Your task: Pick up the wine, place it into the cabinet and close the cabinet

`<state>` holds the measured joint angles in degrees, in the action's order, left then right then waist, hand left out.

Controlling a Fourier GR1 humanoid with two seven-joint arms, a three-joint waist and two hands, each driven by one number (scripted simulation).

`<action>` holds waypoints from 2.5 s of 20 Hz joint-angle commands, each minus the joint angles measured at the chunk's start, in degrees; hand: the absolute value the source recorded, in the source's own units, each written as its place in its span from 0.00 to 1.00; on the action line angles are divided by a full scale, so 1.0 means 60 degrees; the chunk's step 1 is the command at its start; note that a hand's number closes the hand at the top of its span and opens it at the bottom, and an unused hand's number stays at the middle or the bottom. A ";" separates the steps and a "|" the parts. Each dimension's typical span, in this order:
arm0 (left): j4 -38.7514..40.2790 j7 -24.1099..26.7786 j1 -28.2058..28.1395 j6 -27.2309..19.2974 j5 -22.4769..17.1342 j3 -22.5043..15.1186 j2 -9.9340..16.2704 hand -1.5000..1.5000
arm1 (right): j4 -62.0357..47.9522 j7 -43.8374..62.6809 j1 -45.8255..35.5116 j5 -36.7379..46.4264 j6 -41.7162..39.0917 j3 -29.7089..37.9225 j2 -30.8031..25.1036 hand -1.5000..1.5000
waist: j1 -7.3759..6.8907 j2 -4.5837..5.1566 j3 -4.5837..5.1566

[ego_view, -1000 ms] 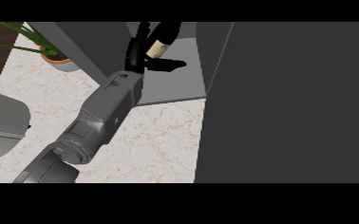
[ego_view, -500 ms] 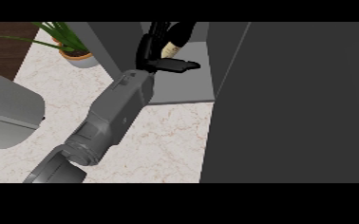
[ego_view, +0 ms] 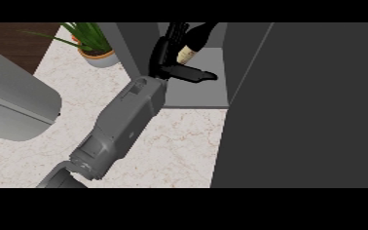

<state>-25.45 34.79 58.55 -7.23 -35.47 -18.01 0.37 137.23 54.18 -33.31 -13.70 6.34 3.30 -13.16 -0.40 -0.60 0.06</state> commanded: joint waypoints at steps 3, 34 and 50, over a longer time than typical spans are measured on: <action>-0.2965 -0.1306 -0.0799 -0.0799 0.0439 -0.0832 -0.0012 0.00 | 0.0367 0.0051 0.0297 0.0083 -0.0020 -0.0146 -0.0052 0.00 | -0.0230 -0.0073 -0.0014; -1.5265 -0.3200 -0.9044 -0.4714 0.1238 -0.5480 0.2851 1.00 | 0.0484 -0.0555 0.0668 0.0589 0.0091 -0.1001 0.0124 0.00 | -0.0029 0.0080 -0.0011; -1.6564 -0.1248 -1.2116 -0.0869 -0.1405 -0.2082 0.6438 1.00 | 0.0405 0.1235 -0.0949 -0.0016 0.0364 -0.4180 0.1777 1.00 | -0.0136 0.0030 0.0025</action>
<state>-122.86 24.92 -9.83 -18.33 -39.27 -36.85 34.03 137.94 56.80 -37.52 -10.90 6.34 -17.79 -5.36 -1.21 -0.33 0.03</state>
